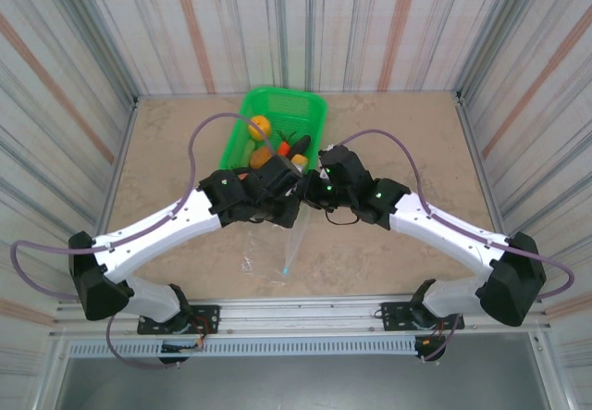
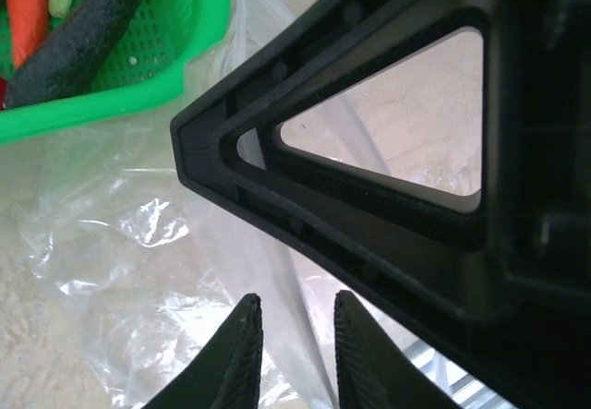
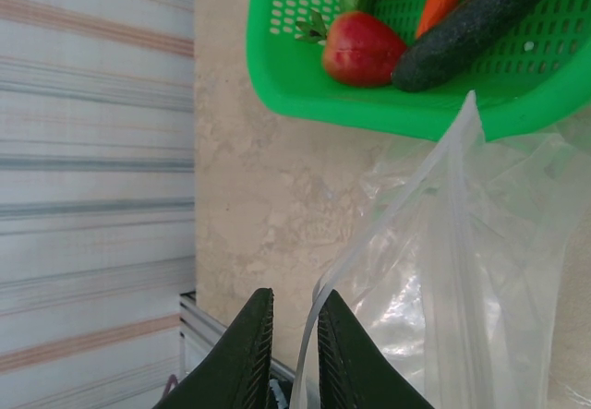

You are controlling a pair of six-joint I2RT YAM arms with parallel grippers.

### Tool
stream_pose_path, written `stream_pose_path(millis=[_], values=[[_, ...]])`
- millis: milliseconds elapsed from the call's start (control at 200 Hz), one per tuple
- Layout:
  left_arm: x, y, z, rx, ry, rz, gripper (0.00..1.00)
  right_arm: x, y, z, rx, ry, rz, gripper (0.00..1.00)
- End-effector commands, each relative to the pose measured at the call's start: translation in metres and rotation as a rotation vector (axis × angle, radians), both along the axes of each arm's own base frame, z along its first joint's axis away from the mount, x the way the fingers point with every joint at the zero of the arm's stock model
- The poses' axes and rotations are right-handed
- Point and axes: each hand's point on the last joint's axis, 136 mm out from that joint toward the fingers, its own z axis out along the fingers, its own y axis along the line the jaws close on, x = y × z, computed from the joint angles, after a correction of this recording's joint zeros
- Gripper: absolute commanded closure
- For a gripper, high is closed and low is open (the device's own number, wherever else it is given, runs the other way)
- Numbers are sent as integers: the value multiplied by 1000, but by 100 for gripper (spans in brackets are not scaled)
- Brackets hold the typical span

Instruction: Place the food in the zip-top bag and seal the zipper

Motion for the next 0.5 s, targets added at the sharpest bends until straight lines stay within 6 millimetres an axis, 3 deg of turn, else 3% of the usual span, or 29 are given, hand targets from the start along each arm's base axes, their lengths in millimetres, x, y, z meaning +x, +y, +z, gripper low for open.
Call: stream_pose_path(millis=[0,205,265,496], values=[[1,2,-3,9,-13,10,83,1,1,11,17,-18,-9,81],[0,2,-8,0,-11,13,94,1,-3,10,9,-25,-25,79],[-1,3,-12,-4,-2,16,100,1,-5,13,11,-36,-26,75],[4,12,-18,-158,65,78,100,0,-29,38,15,-137,-45,57]])
